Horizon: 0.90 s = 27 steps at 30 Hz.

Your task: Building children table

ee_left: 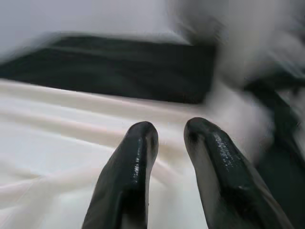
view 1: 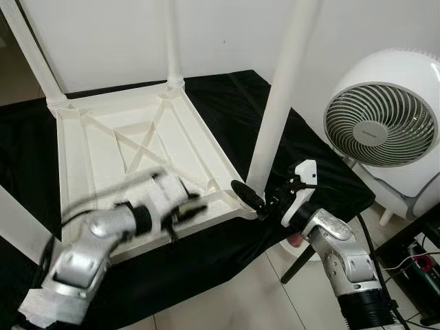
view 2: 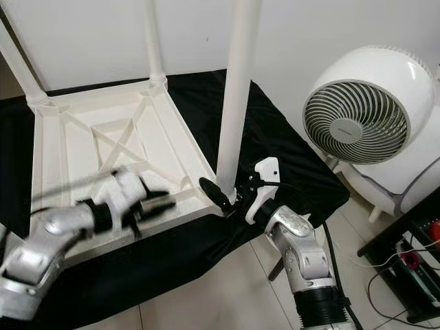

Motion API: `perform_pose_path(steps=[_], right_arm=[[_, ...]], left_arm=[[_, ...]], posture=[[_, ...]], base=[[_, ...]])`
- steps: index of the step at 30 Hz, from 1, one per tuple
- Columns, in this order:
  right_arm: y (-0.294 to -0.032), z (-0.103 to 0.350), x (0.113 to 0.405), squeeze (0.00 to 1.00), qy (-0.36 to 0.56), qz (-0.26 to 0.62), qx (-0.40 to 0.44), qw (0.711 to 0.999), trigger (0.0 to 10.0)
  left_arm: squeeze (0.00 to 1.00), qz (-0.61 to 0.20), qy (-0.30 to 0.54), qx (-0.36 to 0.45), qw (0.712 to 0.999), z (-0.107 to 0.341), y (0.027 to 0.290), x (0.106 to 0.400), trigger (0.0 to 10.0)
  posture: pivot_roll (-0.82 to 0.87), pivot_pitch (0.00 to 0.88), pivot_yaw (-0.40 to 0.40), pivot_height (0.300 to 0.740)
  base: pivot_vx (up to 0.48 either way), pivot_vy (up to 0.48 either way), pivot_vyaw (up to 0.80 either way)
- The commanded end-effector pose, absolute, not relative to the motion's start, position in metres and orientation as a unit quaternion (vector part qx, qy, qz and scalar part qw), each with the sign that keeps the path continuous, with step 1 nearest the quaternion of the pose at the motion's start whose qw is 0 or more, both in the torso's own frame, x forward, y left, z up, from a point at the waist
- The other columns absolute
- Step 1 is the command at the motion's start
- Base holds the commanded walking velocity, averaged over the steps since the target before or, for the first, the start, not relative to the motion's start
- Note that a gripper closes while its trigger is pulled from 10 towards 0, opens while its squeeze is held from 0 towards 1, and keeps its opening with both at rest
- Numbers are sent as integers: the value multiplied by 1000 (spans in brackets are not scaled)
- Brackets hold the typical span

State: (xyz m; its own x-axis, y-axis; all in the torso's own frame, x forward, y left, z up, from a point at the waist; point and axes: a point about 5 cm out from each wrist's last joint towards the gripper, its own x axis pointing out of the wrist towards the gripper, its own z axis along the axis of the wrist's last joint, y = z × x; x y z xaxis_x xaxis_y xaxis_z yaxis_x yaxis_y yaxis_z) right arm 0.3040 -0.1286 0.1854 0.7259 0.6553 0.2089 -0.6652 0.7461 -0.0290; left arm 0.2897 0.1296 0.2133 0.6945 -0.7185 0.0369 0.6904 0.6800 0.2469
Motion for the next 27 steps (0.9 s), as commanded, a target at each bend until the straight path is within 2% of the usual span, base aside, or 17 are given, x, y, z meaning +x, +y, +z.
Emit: perform_pose_path(steps=[1,2,3,5,7,15,19,20,21,24,25,26,27], right_arm=[[-130,189,305,0,-117,330,19,937,10000],[-130,189,305,0,-117,330,19,937,10000],[-127,192,305,0,-125,323,22,938,10000],[-127,192,305,0,-125,323,22,938,10000],[-118,194,306,0,-136,318,25,938,10000],[-110,192,313,0,-135,312,20,940,10000],[-107,197,321,0,-140,303,11,943,10000],[-107,201,327,0,-144,289,6,946,10000],[-107,201,327,0,-144,289,6,946,10000],[-108,203,329,0,-147,276,6,950,10000],[-108,203,329,0,-147,276,6,950,10000],[-107,204,329,0,-149,272,7,951,10000],[-107,204,329,0,-149,272,7,951,10000]], left_arm=[[0,-320,-61,32,945,215,136,293,10000],[0,-320,-61,32,945,215,136,293,10000],[0,-287,-66,-3,956,214,133,292,10000],[0,-287,-66,-3,956,214,133,292,10000],[0,-224,-61,-59,971,206,126,290,10000],[0,-193,-44,-95,976,195,121,290,10000],[0,-155,-30,-98,983,189,131,296,10000],[0,-87,-20,-96,991,180,148,300,10000],[0,-87,-20,-96,991,180,148,300,10000],[0,-13,-19,-102,995,177,164,302,10000],[0,-13,-19,-102,995,177,164,302,10000],[0,31,-24,-106,994,179,173,302,10000],[0,31,-24,-106,994,179,173,302,10000]], posture=[[22,127,-21,740],[22,127,-21,740],[25,128,-30,740],[25,128,-30,740],[38,123,-50,740],[40,124,-67,740],[36,132,-76,740],[32,151,-86,740],[32,151,-86,740],[34,163,-92,740],[34,163,-92,740],[36,168,-93,740],[36,168,-93,740]], base=[[0,0,0],[0,0,0],[0,0,0],[0,0,0],[0,0,0],[0,0,0],[0,0,0],[0,0,0],[0,0,0],[0,0,0],[0,0,0],[0,0,0],[0,0,0]])
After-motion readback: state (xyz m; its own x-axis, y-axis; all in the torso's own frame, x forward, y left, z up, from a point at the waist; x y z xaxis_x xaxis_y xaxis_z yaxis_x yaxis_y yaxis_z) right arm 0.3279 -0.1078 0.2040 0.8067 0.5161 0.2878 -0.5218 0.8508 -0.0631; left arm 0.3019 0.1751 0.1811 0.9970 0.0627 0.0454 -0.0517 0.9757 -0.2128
